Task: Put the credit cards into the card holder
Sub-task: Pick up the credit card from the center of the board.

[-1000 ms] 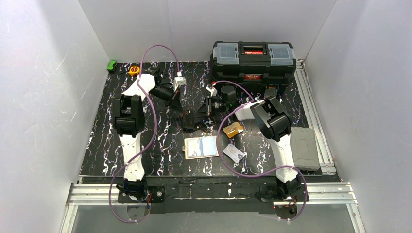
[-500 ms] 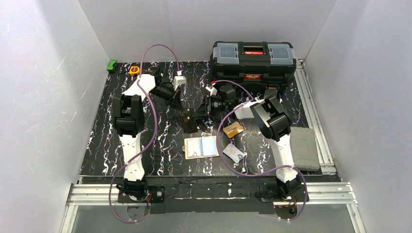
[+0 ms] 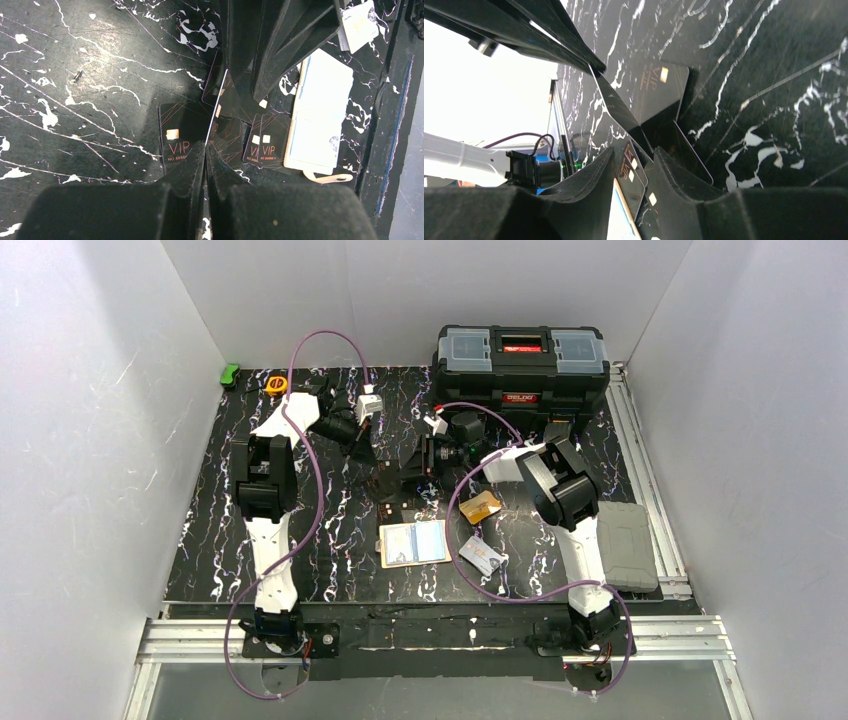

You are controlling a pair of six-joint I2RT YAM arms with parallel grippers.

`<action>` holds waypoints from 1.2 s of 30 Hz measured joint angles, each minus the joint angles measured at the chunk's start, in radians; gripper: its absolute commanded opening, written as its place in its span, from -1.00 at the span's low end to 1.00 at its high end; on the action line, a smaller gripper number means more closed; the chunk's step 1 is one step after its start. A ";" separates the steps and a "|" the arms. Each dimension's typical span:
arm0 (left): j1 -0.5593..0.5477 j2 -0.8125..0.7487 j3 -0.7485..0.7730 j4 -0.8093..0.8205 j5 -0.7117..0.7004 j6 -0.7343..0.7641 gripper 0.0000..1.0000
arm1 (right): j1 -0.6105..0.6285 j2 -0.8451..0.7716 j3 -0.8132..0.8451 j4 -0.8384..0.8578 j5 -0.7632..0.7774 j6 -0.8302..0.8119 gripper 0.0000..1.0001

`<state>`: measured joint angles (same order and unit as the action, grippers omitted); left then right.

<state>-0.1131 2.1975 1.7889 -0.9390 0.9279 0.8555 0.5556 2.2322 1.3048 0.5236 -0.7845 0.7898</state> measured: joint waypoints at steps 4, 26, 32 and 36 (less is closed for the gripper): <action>0.000 0.000 0.008 -0.003 0.001 0.002 -1.00 | -0.002 0.000 0.037 0.002 0.000 -0.007 -0.07; 0.000 0.000 0.013 -0.010 0.001 0.022 -1.00 | 0.008 0.066 0.087 0.033 -0.021 -0.027 -0.47; 0.000 0.000 0.013 0.002 0.000 0.014 -1.00 | 0.011 0.068 0.087 0.073 -0.050 -0.009 -0.91; 0.000 0.000 0.013 0.023 -0.006 -0.002 -0.97 | 0.015 0.068 0.087 0.114 -0.079 0.005 -0.97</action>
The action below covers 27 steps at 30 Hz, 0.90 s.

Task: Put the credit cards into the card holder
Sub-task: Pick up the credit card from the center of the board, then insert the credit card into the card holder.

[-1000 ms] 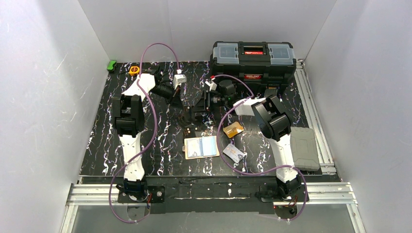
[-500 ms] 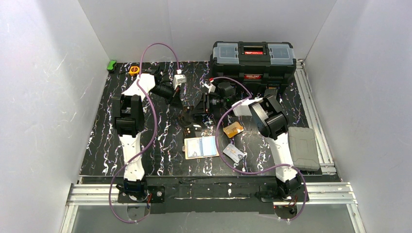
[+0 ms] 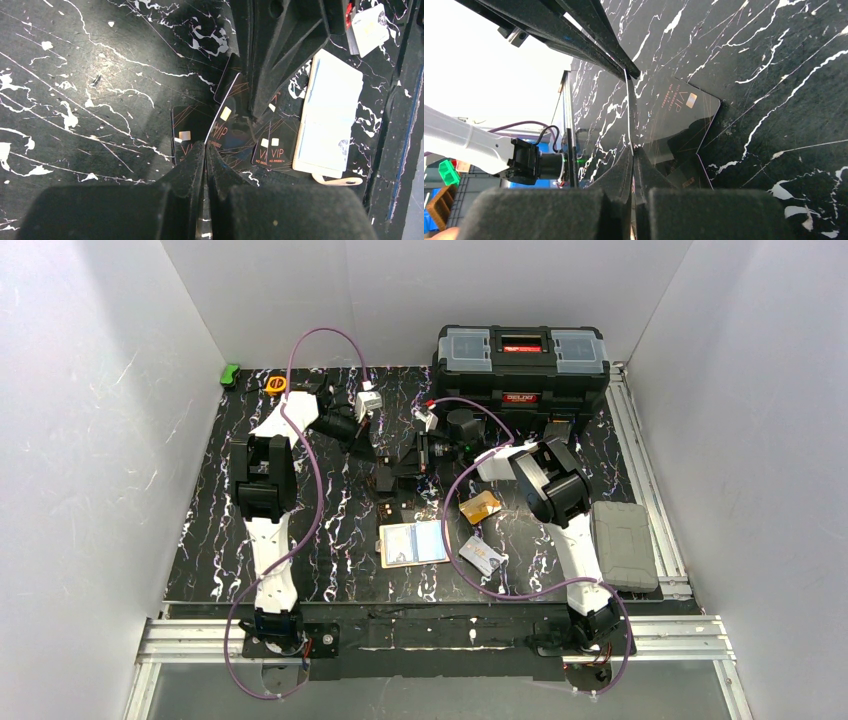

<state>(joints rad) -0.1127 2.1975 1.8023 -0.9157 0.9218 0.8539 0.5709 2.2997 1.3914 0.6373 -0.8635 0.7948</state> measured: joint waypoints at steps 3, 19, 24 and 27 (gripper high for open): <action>0.000 0.000 0.000 0.018 -0.002 -0.020 -0.60 | 0.000 0.000 0.000 0.017 -0.004 0.010 -0.97; -0.031 -0.348 -0.152 0.001 -0.079 0.060 0.16 | 0.001 -0.318 -0.050 -0.586 0.138 -0.229 -0.97; -0.220 -0.595 -0.487 0.020 -0.126 0.157 0.12 | 0.001 -0.524 -0.167 -0.823 0.263 -0.311 -0.97; -0.335 -0.628 -0.638 0.055 -0.159 0.176 0.08 | 0.001 -0.611 -0.264 -0.933 0.334 -0.332 -0.97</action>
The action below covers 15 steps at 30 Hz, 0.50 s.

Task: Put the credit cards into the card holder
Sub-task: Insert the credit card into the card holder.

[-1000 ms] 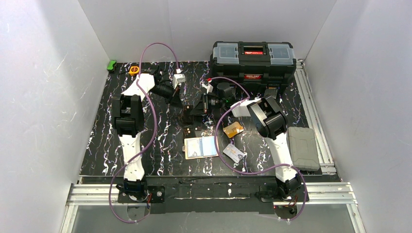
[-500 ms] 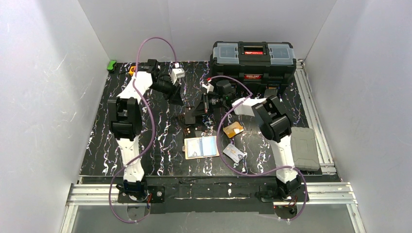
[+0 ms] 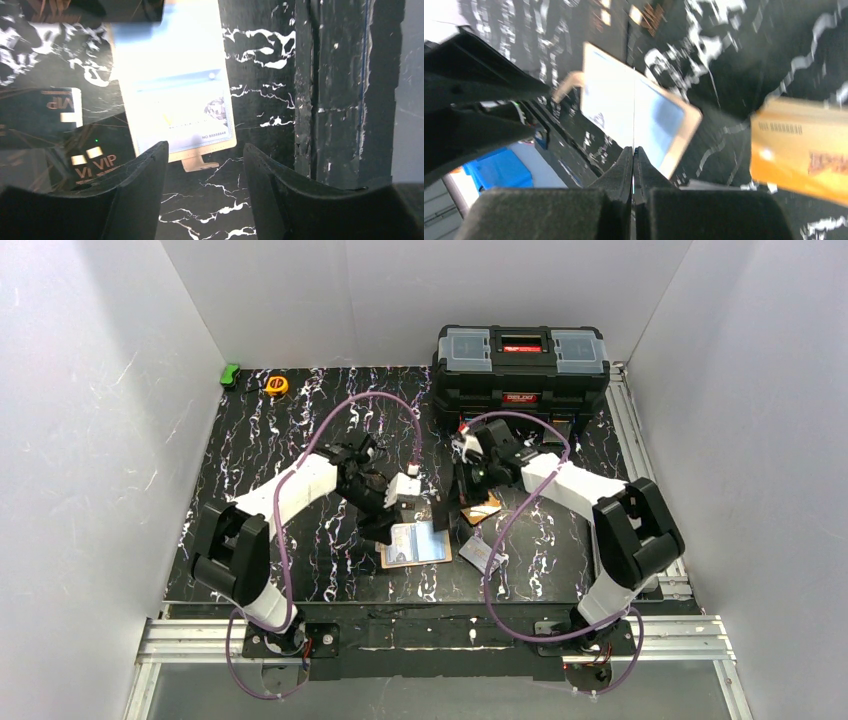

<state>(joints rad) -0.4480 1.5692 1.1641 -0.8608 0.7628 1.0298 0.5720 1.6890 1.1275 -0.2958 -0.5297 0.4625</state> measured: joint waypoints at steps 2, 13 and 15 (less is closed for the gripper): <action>-0.022 0.002 -0.053 0.029 -0.027 0.001 0.05 | 0.000 -0.035 -0.063 -0.040 0.031 -0.004 -0.97; -0.079 0.002 -0.143 0.200 -0.132 0.026 -0.12 | 0.000 -0.080 -0.202 -0.085 0.079 0.006 -0.97; -0.083 0.002 -0.159 0.212 -0.143 0.039 -0.14 | 0.000 -0.080 -0.202 -0.074 0.079 0.009 -0.97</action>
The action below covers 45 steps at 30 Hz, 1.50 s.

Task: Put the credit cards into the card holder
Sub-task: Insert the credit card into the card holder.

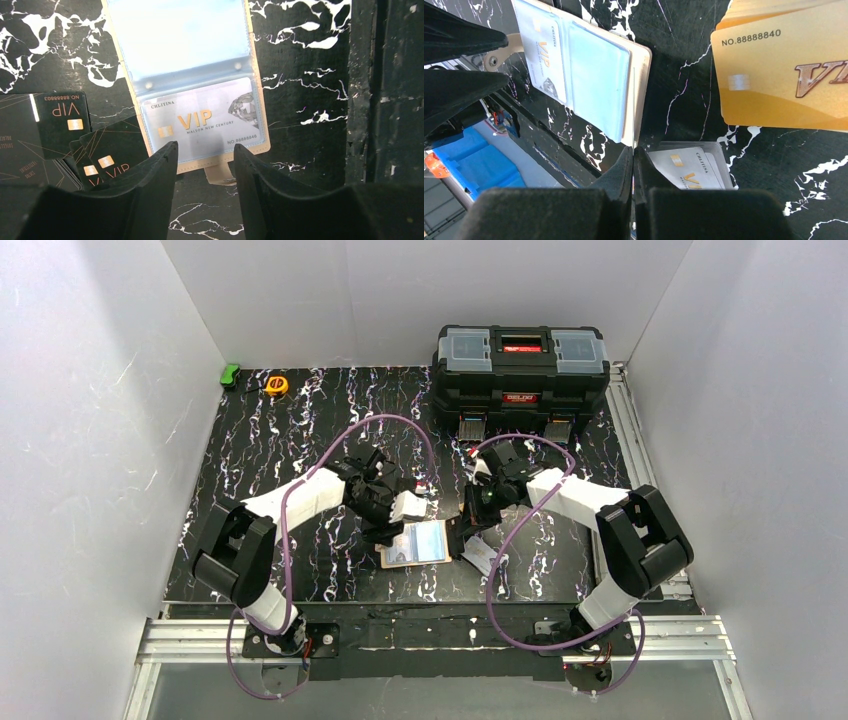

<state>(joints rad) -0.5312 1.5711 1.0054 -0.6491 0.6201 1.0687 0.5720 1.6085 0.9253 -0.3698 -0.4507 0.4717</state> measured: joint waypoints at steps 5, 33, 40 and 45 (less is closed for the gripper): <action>-0.002 0.000 -0.032 0.018 -0.019 0.032 -0.18 | 0.000 -0.027 -0.010 0.012 0.003 0.004 -0.97; -0.016 0.000 -0.077 0.051 -0.038 0.071 -0.22 | -0.001 -0.020 -0.056 0.160 -0.039 0.049 -0.97; -0.019 0.000 -0.078 0.051 -0.038 0.082 -0.24 | -0.001 -0.009 -0.080 0.174 -0.042 0.050 -0.97; -0.023 0.000 -0.081 0.050 -0.042 0.094 -0.24 | -0.001 -0.009 -0.092 0.183 -0.046 0.052 -0.97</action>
<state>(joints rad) -0.5541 1.5711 0.9241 -0.5987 0.5781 1.1625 0.5709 1.5993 0.8337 -0.1864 -0.4969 0.5240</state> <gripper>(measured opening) 0.384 0.023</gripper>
